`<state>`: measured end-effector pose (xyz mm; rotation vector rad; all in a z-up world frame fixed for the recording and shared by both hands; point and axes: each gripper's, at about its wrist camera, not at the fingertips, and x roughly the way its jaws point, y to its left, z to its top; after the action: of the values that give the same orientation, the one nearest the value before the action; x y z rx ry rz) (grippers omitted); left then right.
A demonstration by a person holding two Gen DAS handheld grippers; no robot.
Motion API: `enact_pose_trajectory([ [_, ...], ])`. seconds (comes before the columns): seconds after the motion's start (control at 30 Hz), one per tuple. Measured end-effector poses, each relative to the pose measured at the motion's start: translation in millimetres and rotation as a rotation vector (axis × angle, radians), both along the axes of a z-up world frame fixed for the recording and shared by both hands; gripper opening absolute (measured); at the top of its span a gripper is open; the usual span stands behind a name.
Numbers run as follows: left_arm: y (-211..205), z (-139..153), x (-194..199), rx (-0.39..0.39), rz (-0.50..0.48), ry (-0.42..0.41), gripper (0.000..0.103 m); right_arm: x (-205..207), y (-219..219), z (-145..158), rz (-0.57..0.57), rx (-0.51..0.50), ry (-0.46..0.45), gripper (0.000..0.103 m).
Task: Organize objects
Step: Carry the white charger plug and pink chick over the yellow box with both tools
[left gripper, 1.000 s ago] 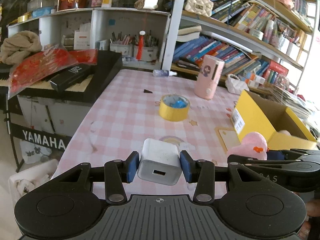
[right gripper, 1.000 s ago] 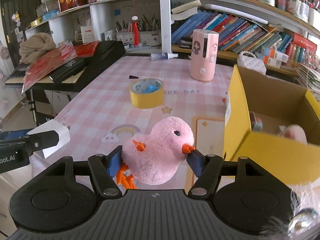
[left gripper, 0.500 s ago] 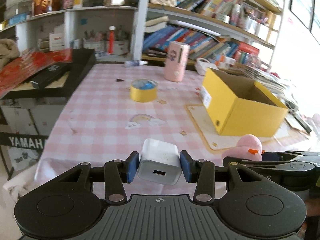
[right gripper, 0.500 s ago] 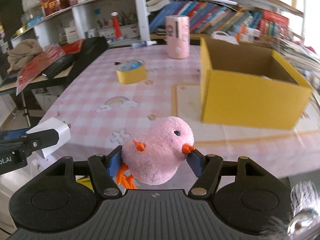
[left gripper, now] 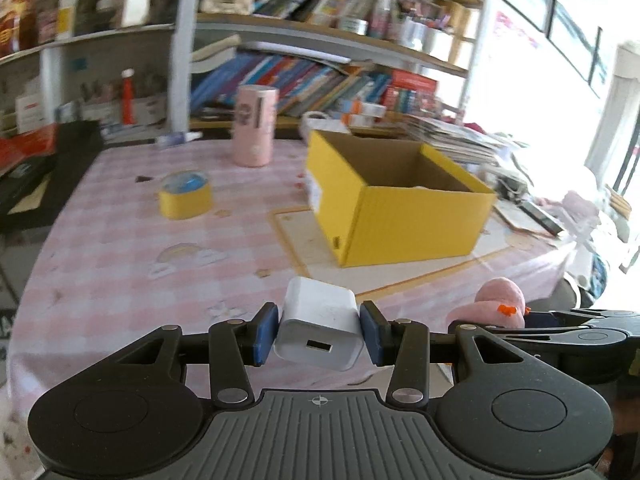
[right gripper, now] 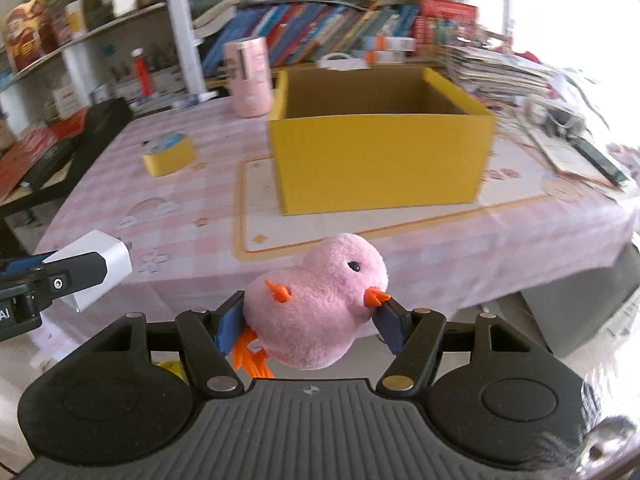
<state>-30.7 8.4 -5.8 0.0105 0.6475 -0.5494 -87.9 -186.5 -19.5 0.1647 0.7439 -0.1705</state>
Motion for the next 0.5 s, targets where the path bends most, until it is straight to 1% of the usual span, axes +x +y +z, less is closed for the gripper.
enact_pose_trajectory([
  [0.23, -29.5, 1.0, 3.7, 0.000, -0.077, -0.011, 0.043, -12.1, -27.7, 0.4, -0.085, 0.004, -0.004, 0.065],
  [0.37, -40.5, 3.7, 6.9, 0.004, -0.095, -0.023, 0.043, -11.6, -39.6, 0.8, -0.116, 0.013, -0.005, 0.065],
  [0.5, -49.8, 8.1, 13.1, 0.001, -0.100, -0.037, 0.043, -7.1, -46.9, 2.8, -0.118, 0.011, -0.013, 0.065],
])
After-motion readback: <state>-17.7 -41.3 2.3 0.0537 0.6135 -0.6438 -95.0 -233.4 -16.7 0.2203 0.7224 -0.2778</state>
